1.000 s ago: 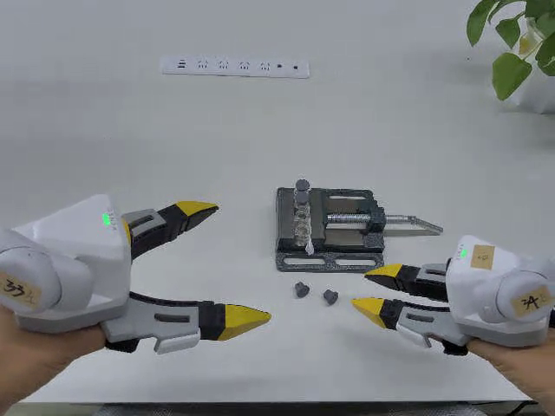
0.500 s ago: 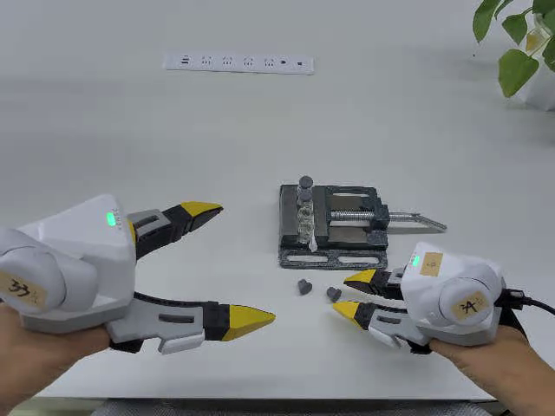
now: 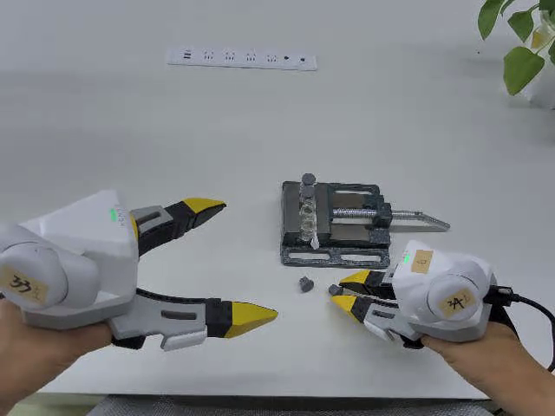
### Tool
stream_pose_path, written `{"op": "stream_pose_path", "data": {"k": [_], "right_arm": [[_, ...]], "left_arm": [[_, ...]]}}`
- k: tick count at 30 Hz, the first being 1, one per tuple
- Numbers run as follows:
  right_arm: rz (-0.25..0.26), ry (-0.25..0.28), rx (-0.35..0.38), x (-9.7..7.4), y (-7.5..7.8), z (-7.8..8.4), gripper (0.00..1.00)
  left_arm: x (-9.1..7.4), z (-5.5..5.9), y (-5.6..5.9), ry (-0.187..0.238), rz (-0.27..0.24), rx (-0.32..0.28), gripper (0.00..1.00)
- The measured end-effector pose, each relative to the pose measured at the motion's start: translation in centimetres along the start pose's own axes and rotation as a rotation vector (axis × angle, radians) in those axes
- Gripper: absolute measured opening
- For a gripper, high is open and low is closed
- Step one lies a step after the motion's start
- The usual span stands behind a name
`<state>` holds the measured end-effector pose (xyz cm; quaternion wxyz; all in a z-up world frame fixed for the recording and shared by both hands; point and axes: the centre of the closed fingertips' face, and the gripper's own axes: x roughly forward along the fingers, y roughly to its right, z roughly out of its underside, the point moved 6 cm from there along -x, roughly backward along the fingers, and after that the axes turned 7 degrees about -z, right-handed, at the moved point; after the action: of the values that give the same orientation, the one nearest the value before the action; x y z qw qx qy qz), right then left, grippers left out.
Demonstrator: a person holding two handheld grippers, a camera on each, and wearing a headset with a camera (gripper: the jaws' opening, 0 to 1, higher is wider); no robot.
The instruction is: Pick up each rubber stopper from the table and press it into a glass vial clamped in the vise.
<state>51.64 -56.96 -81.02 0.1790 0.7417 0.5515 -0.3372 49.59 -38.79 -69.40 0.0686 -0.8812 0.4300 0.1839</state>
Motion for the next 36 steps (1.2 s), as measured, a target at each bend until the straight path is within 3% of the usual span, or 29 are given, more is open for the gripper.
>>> {"op": "stream_pose_path", "data": {"k": [12,21,36], "right_arm": [[-0.007,-0.005,-0.017,0.02,0.29,0.13,0.07],[0.002,0.007,0.015,-0.05,0.22,0.2,0.12],[0.01,0.002,0.026,-0.19,0.11,0.32,0.08]], "left_arm": [[0.14,-0.04,-0.06,0.0,0.004,0.0,0.79],[0.27,-0.15,-0.09,0.004,0.008,-0.001,0.79],[0.45,-0.24,0.23,0.006,0.02,0.0,0.79]]}}
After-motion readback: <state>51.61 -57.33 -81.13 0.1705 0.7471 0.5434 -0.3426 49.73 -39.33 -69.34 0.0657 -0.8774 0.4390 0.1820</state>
